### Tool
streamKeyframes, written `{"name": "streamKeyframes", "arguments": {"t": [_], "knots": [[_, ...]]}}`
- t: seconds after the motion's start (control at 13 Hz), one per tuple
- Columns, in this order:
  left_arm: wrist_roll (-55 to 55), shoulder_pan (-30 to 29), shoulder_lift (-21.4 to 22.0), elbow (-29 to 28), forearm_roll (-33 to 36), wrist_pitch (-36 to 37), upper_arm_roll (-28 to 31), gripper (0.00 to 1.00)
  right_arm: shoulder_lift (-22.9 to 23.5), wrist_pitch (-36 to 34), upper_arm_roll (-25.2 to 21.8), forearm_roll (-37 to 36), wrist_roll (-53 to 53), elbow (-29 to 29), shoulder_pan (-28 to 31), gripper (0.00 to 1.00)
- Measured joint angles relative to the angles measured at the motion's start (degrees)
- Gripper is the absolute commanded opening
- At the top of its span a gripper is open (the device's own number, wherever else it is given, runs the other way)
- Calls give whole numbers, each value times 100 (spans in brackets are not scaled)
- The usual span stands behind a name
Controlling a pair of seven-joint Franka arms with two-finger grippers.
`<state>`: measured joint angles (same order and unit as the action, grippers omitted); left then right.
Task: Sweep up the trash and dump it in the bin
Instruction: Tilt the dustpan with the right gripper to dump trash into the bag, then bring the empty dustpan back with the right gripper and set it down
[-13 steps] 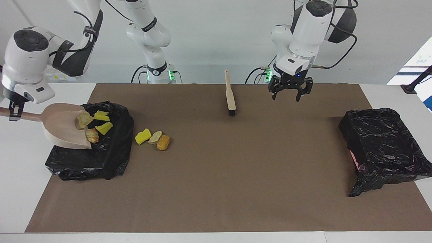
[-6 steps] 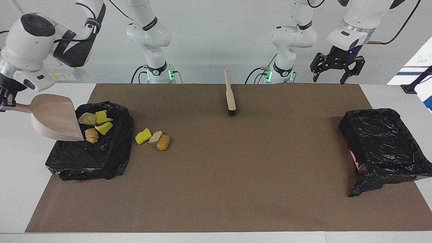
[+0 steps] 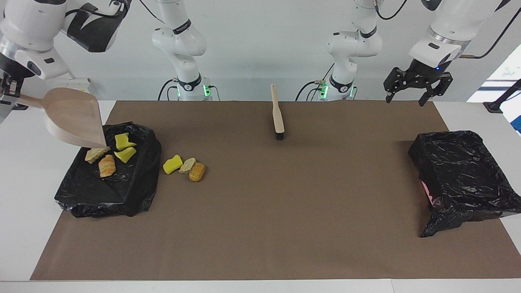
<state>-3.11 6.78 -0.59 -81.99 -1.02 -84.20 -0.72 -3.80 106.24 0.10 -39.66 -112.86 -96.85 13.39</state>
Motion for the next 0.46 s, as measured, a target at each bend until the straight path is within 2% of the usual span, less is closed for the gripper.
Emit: {"name": "streamKeyframes", "arguments": {"t": [0.23,0.46], "knots": [[0,-55,21,0,-5,66,-57,100,-26,-861,206,639,1259,-9,-313,0],[1,-61,62,-10,-5,95,-77,100,-39,-1718,284,1317,3086,-73,-1051,0]]}}
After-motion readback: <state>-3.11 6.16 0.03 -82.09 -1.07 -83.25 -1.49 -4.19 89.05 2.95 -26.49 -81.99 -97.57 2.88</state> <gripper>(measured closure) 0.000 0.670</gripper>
